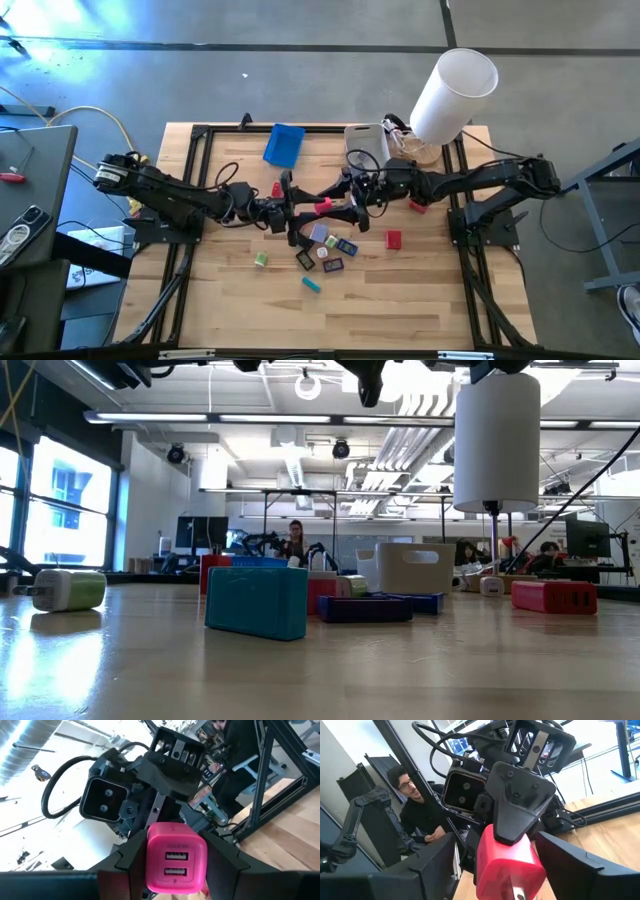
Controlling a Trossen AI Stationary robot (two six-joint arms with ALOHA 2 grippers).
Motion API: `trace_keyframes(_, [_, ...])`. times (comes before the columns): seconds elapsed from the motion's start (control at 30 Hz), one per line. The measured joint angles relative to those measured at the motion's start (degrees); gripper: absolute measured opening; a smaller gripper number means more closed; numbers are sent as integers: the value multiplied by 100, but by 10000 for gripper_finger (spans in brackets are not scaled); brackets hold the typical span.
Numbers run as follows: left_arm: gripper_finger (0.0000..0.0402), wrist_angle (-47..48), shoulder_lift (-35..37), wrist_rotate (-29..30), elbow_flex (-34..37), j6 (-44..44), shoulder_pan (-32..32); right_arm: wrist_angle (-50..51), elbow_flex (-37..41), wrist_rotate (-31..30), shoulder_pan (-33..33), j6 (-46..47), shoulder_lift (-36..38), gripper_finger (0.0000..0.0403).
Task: Pick & Place Office items
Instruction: Put the right pink charger adapter into the white bin
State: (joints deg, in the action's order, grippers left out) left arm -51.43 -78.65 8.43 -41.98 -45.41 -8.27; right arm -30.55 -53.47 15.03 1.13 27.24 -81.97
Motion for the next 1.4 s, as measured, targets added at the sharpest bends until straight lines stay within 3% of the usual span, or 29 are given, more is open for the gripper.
trace_keyframes(0.67, [146, 91, -4, -5, -2, -2, -42, 223, -4, 37, -39, -433, 0, 148])
trace_keyframes(1.4, [200, 151, -7, 45, 4, 210, -43, 746, -15, -247, 2, -890, 9, 147])
